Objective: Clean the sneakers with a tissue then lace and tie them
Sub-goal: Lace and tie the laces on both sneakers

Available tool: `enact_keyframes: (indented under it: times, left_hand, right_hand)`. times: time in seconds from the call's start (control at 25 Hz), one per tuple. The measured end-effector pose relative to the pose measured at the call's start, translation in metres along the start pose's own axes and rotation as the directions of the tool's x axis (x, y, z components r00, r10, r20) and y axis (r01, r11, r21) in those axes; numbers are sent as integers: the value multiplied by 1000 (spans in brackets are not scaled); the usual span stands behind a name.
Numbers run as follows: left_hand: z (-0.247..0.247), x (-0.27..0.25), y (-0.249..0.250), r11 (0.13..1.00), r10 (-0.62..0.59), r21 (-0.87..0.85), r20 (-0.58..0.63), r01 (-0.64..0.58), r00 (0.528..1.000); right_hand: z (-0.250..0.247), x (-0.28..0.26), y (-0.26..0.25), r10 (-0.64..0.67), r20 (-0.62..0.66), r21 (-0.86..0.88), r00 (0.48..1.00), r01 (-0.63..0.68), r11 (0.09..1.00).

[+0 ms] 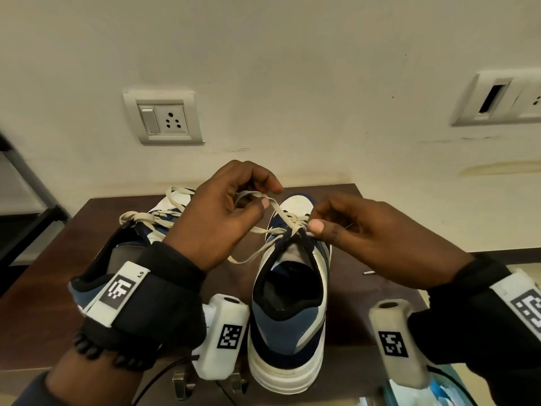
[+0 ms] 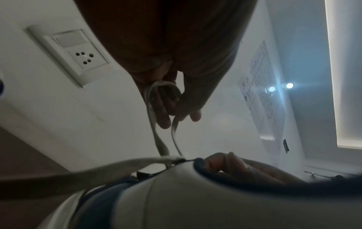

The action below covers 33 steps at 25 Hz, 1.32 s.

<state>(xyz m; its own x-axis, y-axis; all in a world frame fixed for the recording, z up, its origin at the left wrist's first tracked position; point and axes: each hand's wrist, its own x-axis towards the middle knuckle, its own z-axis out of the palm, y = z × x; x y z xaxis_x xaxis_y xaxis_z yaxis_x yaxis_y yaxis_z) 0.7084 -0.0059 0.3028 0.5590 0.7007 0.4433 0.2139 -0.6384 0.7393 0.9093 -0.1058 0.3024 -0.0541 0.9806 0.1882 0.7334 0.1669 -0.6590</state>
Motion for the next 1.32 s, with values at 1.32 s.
enact_keyframes:
  times: [1.32]
  left_hand:
    - [6, -2, -8, 996, -88, 37, 101, 85, 991]
  right_hand:
    - [-21, -8, 13, 87, 127, -105, 988, -73, 992]
